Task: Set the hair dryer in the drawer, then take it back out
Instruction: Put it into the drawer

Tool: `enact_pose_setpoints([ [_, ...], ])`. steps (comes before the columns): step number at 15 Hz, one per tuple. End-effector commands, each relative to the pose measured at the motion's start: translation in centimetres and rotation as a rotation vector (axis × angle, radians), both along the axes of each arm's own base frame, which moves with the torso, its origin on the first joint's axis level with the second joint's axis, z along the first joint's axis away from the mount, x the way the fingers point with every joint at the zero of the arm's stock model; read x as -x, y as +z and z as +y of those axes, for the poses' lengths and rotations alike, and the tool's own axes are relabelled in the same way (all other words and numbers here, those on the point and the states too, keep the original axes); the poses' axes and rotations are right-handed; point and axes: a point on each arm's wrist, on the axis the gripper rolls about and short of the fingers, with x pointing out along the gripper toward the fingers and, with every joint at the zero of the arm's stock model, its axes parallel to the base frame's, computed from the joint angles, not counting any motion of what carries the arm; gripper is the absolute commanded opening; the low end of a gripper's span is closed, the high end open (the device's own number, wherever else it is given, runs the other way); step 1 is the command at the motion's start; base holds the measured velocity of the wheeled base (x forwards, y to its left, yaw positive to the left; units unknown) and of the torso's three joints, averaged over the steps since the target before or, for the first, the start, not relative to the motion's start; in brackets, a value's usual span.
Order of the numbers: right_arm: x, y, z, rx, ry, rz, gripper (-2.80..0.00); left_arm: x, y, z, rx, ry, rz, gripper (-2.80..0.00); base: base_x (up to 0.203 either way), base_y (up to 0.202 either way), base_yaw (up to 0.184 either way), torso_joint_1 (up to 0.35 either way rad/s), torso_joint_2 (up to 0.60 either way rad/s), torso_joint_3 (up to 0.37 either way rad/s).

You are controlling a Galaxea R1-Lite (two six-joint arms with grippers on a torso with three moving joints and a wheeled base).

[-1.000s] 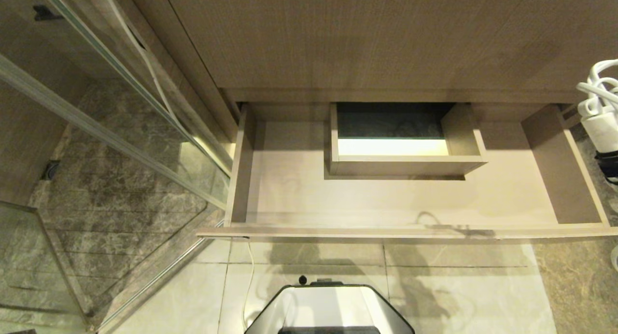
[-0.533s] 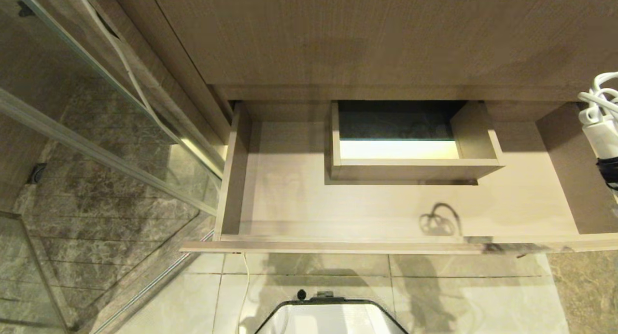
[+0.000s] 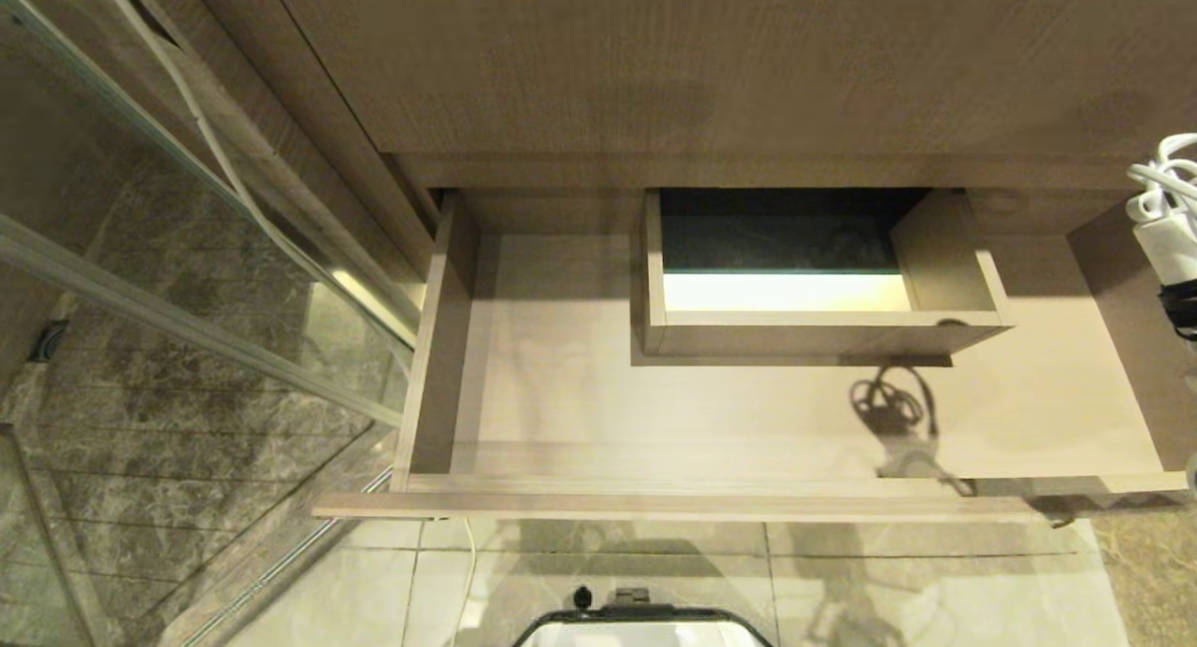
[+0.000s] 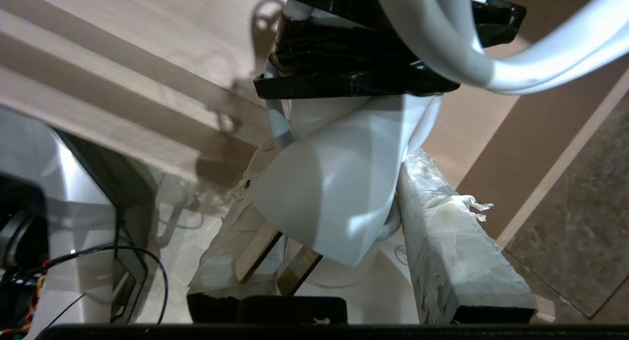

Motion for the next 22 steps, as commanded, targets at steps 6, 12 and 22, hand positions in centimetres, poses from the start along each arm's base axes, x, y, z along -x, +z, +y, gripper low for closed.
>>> enact_pose_setpoints([
  [6, -4.6, -0.9, -5.1, -0.097, -0.176, 0.100, -2.80, 0.0, -0.1, 0.0, 0.001, 0.002, 0.002, -2.80, 0.000, 0.000, 0.000, 0.060, 0.08, 0.109],
  [12, -9.3, -3.3, -8.0, -0.288, -0.307, 0.205, -2.80, 0.0, -0.1, 0.0, 0.001, 0.001, 0.002, -2.80, 0.000, 0.000, 0.000, 0.035, 0.02, 0.042],
  [22, -18.3, -7.9, -12.3, -0.233, -0.325, 0.124, -2.80, 0.0, 0.0, 0.0, 0.001, 0.001, 0.000, -2.80, 0.000, 0.000, 0.000, 0.001, 0.00, 0.009],
])
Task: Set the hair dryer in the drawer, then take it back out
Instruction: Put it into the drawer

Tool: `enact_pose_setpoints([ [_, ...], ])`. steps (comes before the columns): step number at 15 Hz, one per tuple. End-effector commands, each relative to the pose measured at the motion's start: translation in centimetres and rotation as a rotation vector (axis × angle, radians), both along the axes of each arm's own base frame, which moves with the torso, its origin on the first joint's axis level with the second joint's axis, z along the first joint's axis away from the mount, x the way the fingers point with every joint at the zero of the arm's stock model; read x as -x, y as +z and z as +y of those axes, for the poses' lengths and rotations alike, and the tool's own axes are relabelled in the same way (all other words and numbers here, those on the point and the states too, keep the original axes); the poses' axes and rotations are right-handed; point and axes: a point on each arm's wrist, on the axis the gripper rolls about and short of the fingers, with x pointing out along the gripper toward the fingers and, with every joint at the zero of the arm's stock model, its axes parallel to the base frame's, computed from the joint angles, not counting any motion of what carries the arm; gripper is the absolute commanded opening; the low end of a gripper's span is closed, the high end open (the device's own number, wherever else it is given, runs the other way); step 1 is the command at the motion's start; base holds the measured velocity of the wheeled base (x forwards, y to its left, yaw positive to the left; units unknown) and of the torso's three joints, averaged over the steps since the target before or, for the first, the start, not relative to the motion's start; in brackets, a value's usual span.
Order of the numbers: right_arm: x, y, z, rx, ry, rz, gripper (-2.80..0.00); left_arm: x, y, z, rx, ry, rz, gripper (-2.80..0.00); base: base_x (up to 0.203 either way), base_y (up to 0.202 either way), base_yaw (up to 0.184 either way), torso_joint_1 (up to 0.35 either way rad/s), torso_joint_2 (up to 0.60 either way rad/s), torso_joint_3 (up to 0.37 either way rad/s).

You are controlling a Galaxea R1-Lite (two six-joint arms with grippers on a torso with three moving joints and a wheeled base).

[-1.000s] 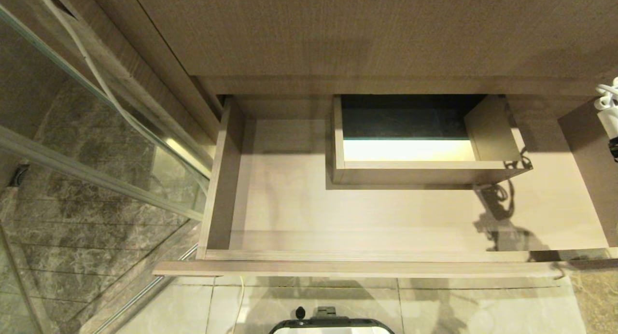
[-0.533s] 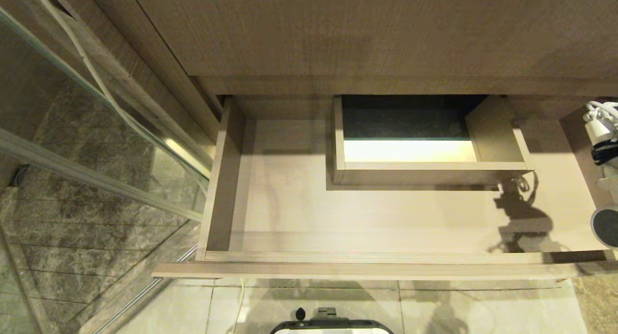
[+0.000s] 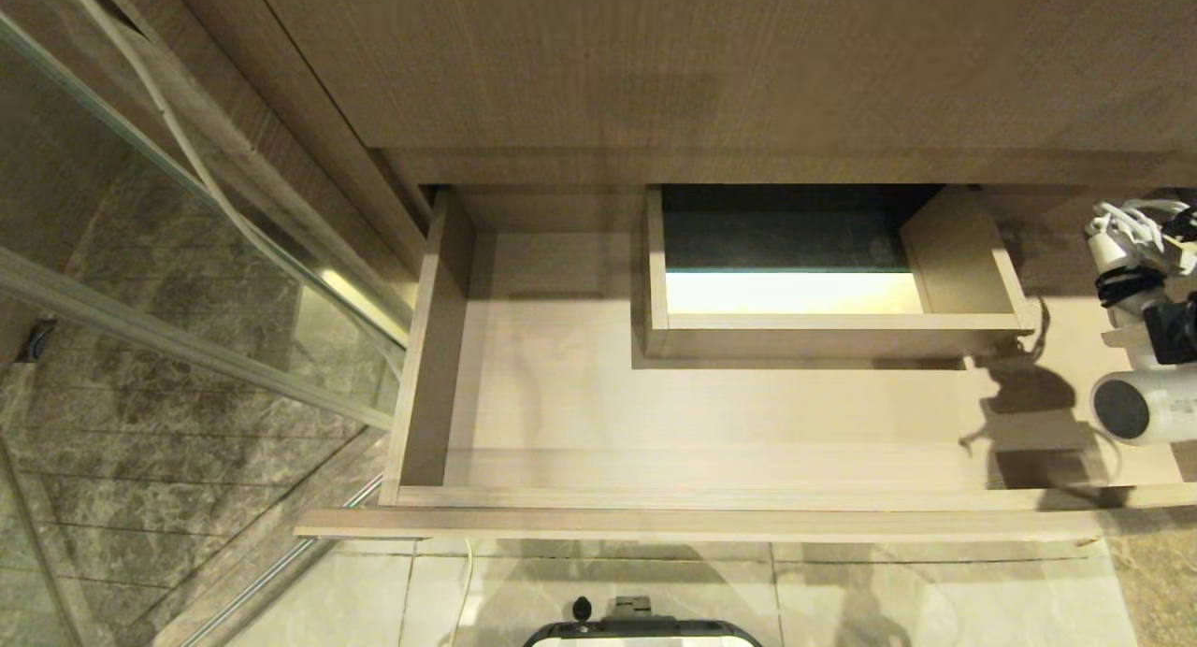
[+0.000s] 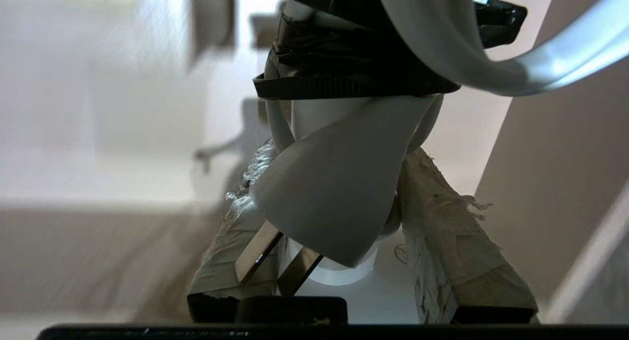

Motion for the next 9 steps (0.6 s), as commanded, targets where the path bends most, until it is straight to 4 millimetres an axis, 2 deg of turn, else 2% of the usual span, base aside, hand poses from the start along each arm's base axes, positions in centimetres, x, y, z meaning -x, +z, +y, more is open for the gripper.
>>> enact_pose_setpoints([
  [1, -3.5, -2.0, -1.5, 0.001, 0.014, 0.004, -2.80, 0.0, 0.0, 0.0, 0.001, 0.000, 0.000, -2.80, 0.000, 0.000, 0.000, 0.000, 0.00, 0.000],
  [3, -5.1, -2.6, -2.1, 0.019, 0.020, -0.024, -2.80, 0.0, 0.0, 0.0, 0.001, 0.000, 0.000, -2.80, 0.000, 0.000, 0.000, 0.000, 0.00, 0.000],
  [6, -6.5, -3.8, -2.7, 0.053, -0.003, -0.040, -2.80, 0.0, 0.0, 0.0, 0.001, 0.000, 0.001, -2.80, 0.000, 0.000, 0.000, 0.000, 0.00, 0.000],
  [9, -7.3, -4.2, -2.8, 0.066, -0.002, -0.054, -2.80, 0.0, 0.0, 0.0, 0.001, 0.000, 0.000, -2.80, 0.000, 0.000, 0.000, 0.000, 0.00, 0.000],
])
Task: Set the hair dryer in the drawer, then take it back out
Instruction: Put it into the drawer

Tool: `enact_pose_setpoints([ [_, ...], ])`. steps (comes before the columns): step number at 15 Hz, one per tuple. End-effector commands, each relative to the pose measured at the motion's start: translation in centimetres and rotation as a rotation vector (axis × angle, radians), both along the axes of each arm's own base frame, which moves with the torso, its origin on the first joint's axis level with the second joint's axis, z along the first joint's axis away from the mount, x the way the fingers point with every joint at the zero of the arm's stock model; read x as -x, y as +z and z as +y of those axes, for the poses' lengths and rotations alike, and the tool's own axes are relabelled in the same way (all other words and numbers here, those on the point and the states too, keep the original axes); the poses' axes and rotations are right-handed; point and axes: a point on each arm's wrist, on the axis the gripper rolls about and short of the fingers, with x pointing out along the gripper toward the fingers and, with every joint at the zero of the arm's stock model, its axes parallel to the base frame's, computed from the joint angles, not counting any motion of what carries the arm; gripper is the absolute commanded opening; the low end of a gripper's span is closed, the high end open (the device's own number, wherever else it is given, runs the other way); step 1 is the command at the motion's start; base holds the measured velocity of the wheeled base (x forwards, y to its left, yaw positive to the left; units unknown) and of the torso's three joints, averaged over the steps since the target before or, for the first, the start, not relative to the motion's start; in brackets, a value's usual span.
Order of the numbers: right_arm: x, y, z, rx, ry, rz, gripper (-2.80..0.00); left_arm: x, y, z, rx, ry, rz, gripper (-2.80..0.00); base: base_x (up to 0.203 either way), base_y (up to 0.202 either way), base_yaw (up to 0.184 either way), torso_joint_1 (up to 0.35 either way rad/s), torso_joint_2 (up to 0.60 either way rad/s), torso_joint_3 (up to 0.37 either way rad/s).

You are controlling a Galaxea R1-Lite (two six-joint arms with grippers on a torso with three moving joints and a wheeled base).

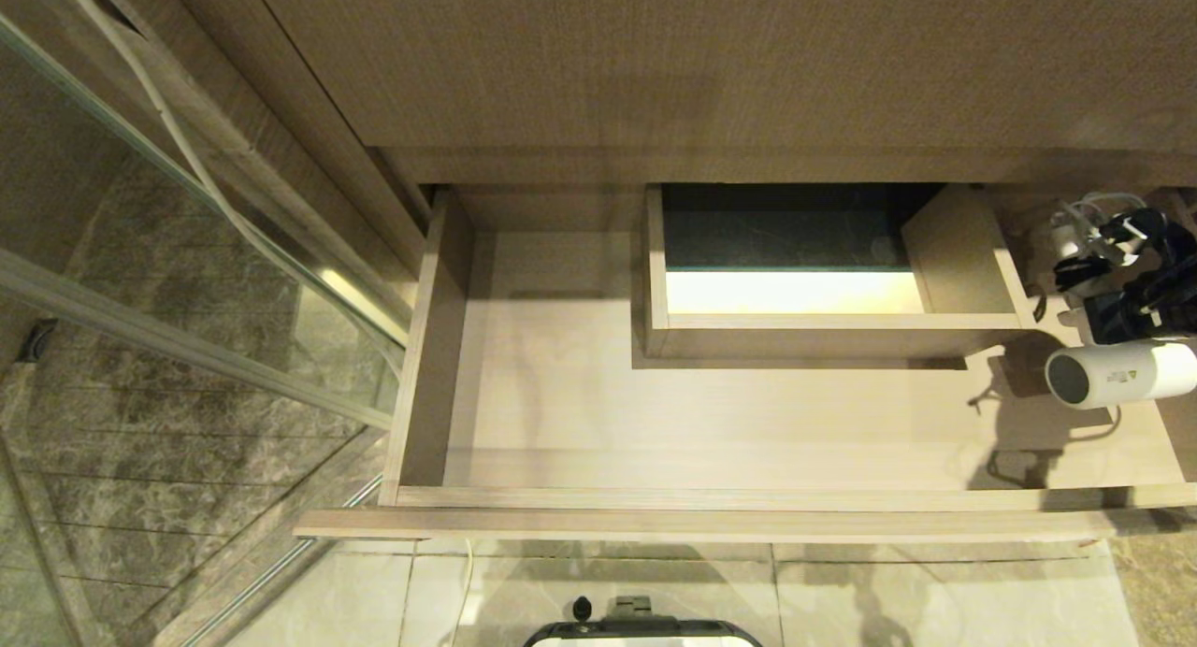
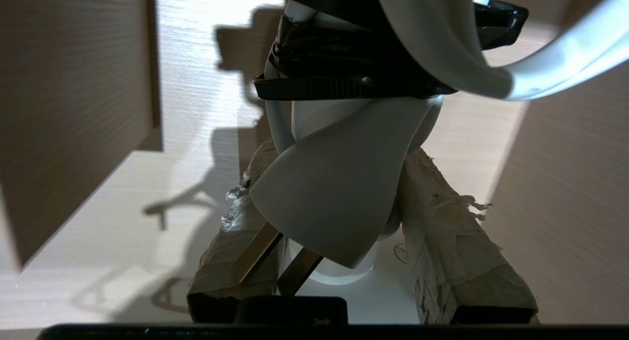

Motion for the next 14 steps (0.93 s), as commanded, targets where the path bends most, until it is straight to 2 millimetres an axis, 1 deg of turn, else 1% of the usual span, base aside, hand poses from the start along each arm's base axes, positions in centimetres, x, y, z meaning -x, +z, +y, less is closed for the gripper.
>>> enact_pose_setpoints([
  [1, -0.9, -1.1, 0.0, -0.003, 0.015, 0.014, -2.80, 0.0, 0.0, 0.0, 0.000, 0.000, -0.001, -2.80, 0.000, 0.000, 0.000, 0.000, 0.00, 0.000],
  [4, -0.8, 0.1, 0.6, 0.009, 0.029, -0.010, -2.80, 0.0, 0.0, 0.0, 0.000, 0.000, -0.001, -2.80, 0.000, 0.000, 0.000, 0.000, 0.00, 0.000],
  [5, -0.5, 0.8, 0.9, 0.015, 0.030, -0.024, -2.80, 0.0, 0.0, 0.0, 0.000, 0.000, -0.001, -2.80, 0.000, 0.000, 0.000, 0.000, 0.00, 0.000],
  [6, -0.4, 0.9, 1.0, 0.015, 0.031, -0.025, -2.80, 0.0, 0.0, 0.0, 0.000, 0.000, 0.001, -2.80, 0.000, 0.000, 0.000, 0.000, 0.00, 0.000],
  [7, 0.2, 1.4, 1.3, 0.021, 0.031, -0.034, -2.80, 0.0, 0.0, 0.0, 0.000, 0.000, -0.001, -2.80, 0.000, 0.000, 0.000, 0.000, 0.00, 0.000],
  [8, 0.6, 1.4, 1.5, 0.017, 0.029, -0.025, -2.80, 0.0, 0.0, 0.0, 0.000, 0.001, 0.000, -2.80, 0.000, 0.000, 0.000, 0.000, 0.00, 0.000],
  [9, 0.4, 1.4, 1.4, 0.023, 0.026, -0.023, -2.80, 0.0, 0.0, 0.0, 0.000, 0.000, 0.001, -2.80, 0.000, 0.000, 0.000, 0.000, 0.00, 0.000],
  [10, 0.4, 1.4, 1.4, 0.031, 0.024, -0.026, 0.00, 0.0, 0.0, 0.0, 0.000, 0.000, -0.001, -2.80, 0.000, 0.000, 0.000, 0.000, 0.00, 0.000],
  [14, 0.9, 2.0, 1.7, 0.030, 0.021, -0.029, 0.00, 0.0, 0.0, 0.0, 0.000, 0.000, -0.001, -2.80, 0.000, 0.000, 0.000, 0.000, 0.00, 0.000],
])
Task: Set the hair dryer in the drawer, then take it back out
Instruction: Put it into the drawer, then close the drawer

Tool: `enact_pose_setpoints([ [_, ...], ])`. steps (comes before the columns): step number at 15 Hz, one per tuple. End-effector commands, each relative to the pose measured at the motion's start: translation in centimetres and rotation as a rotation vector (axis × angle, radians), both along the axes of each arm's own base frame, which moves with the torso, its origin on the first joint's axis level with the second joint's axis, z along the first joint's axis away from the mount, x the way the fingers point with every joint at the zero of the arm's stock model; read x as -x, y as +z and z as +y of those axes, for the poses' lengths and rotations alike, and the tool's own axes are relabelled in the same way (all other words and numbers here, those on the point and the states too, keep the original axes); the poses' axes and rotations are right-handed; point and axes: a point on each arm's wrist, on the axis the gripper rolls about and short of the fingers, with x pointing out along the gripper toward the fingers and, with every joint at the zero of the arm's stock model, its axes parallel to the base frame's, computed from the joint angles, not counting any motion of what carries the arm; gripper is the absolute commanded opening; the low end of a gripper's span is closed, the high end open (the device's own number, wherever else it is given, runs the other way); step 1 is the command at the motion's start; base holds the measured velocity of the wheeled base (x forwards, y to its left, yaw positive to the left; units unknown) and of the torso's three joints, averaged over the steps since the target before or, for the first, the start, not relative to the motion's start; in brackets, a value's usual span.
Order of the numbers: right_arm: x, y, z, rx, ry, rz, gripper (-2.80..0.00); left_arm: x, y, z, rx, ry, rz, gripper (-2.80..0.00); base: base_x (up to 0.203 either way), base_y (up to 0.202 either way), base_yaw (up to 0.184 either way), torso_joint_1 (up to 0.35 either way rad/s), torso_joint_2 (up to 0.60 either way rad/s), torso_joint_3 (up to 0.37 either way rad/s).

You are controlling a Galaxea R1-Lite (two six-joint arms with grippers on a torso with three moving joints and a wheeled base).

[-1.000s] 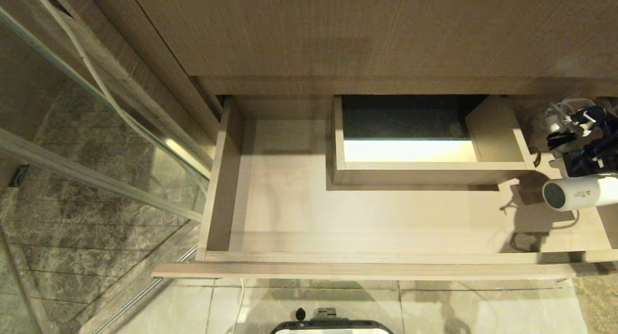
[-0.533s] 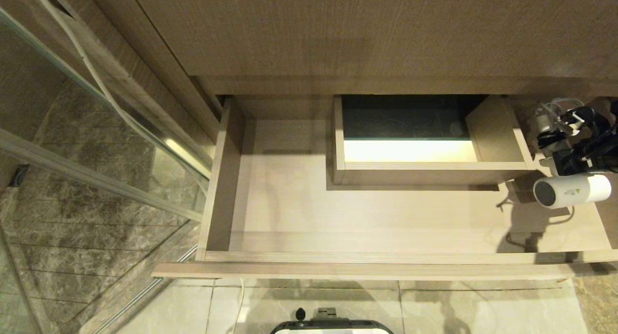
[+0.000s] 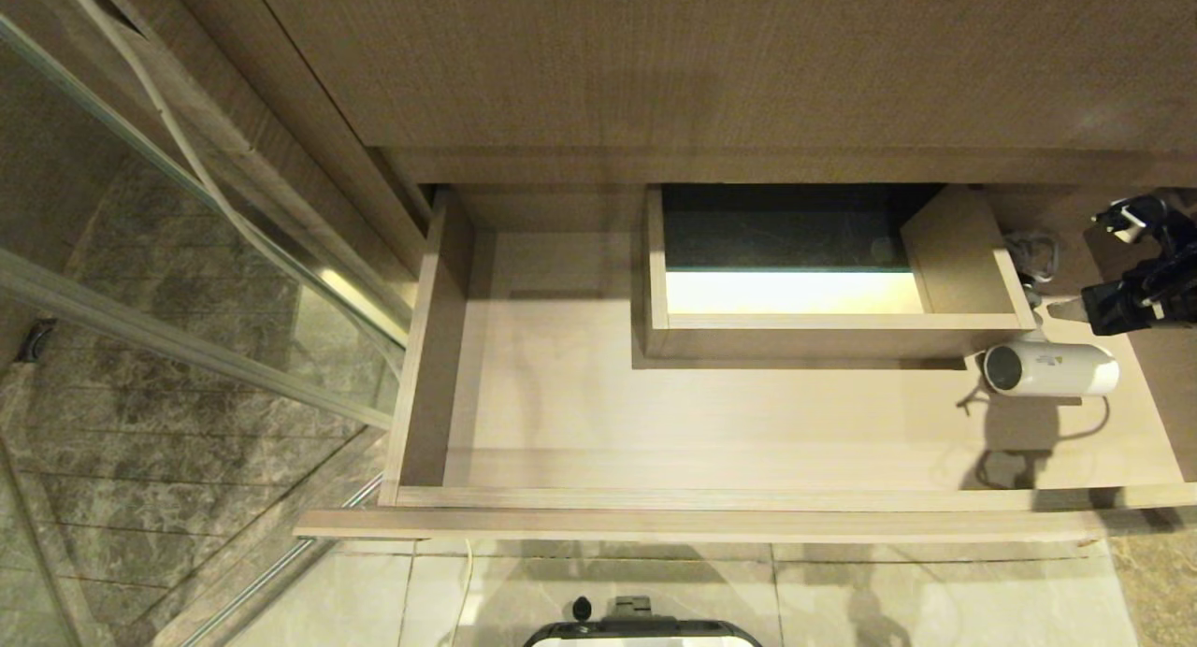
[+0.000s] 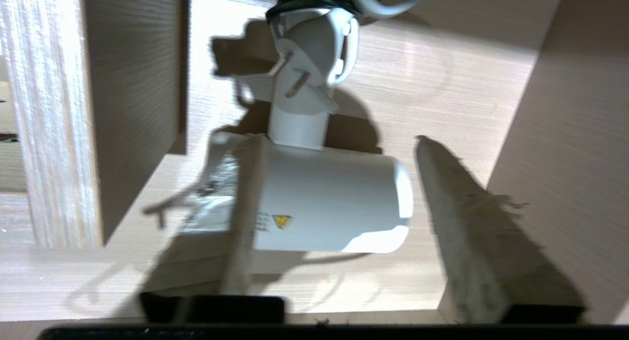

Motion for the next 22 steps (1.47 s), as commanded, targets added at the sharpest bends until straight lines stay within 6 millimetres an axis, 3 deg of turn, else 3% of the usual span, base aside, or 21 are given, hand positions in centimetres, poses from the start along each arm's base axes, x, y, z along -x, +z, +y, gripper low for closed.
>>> enact_pose_setpoints([
  [1, 0.9, 0.7, 0.4, 0.006, 0.003, -0.010, 0.00, 0.0, 0.0, 0.0, 0.000, 0.000, 0.001, -2.80, 0.000, 0.000, 0.000, 0.000, 0.00, 0.000],
  [2, 1.3, 0.8, 0.6, -0.001, 0.000, -0.007, 0.00, 0.0, 0.0, 0.0, 0.000, 0.000, 0.001, -2.80, 0.000, 0.000, 0.000, 0.000, 0.00, 0.000],
  [6, 5.4, 5.3, 2.7, 0.024, -0.007, -0.095, 0.00, 0.0, 0.0, 0.0, 0.000, 0.000, -0.001, -2.80, 0.000, 0.000, 0.000, 0.000, 0.00, 0.000],
  [7, 7.2, 6.4, 3.5, 0.029, -0.009, -0.107, -2.80, 0.0, 0.0, 0.0, 0.000, 0.000, 0.001, -2.80, 0.000, 0.000, 0.000, 0.000, 0.00, 0.000],
  [10, 13.2, 7.7, 6.5, 0.008, -0.008, -0.042, -2.80, 0.0, 0.0, 0.0, 0.000, 0.001, 0.000, -2.80, 0.000, 0.000, 0.000, 0.000, 0.00, 0.000],
  [12, 16.7, 6.2, 8.1, -0.029, -0.009, 0.040, -2.80, 0.0, 0.0, 0.0, 0.000, 0.000, 0.001, -2.80, 0.000, 0.000, 0.000, 0.000, 0.00, 0.000],
  [15, 19.8, 3.4, 9.2, -0.017, -0.090, 0.171, -2.80, 0.0, 0.0, 0.0, 0.000, 0.002, -0.001, -2.80, 0.000, 0.000, 0.000, 0.000, 0.00, 0.000],
  [17, 20.7, 1.1, 9.3, 0.011, -0.162, 0.289, -2.80, 0.0, 0.0, 0.0, 0.000, 0.000, -0.001, -2.80, 0.000, 0.000, 0.000, 0.000, 0.00, 0.000],
  [19, 20.8, 0.4, 9.3, 0.006, -0.168, 0.329, -2.80, 0.0, 0.0, 0.0, 0.000, 0.000, -0.001, -2.80, 0.000, 0.000, 0.000, 0.000, 0.00, 0.000],
  [22, 19.8, -1.4, 8.6, 0.008, -0.188, 0.437, -2.80, 0.0, 0.0, 0.0, 0.000, 0.002, 0.001, -2.80, 0.000, 0.000, 0.000, 0.000, 0.00, 0.000],
])
